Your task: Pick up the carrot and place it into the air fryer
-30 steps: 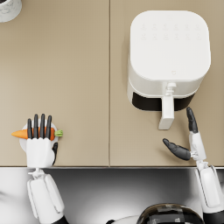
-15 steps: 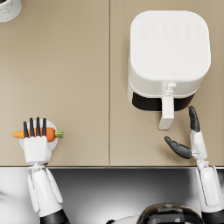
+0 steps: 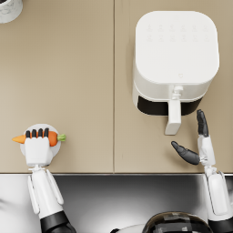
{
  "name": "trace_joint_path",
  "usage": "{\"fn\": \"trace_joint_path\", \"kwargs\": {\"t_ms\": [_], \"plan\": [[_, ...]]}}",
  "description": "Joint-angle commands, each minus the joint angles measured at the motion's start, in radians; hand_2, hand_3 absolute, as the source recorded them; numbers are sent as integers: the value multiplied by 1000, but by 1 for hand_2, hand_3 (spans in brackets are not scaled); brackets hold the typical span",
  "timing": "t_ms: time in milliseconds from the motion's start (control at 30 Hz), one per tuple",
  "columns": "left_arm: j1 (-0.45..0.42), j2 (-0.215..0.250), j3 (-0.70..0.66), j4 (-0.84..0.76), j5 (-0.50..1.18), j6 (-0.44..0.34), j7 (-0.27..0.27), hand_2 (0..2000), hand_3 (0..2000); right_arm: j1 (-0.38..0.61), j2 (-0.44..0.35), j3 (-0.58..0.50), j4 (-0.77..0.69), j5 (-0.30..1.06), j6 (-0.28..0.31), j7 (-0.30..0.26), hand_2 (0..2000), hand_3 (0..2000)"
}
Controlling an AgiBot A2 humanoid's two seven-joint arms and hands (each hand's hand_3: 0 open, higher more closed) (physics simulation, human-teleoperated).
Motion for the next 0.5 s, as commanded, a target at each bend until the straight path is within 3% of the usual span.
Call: {"fn": "trace_joint_path", "kwargs": {"t_ms": [33,100,167,267,500], "plan": [[22,-3,11,52,0,23,-1,2000,1960,10,-5,-4,6,0,0,0,0,0],[28,-4,11,61,-1,55,22,2000,2000,4,-6,-5,9,0,0,0,0,0],[22,0,8,31,-1,106,154,2000,2000,0,-8,-1,-7,0,0,0,0,0],[3,7,18,-78,0,127,257,2000,2000,-1,-12,6,-20,0,0,0,0,0],[-16,18,40,-383,-303,153,313,2000,2000,9,-27,24,-96,0,0,0,0,0]]}}
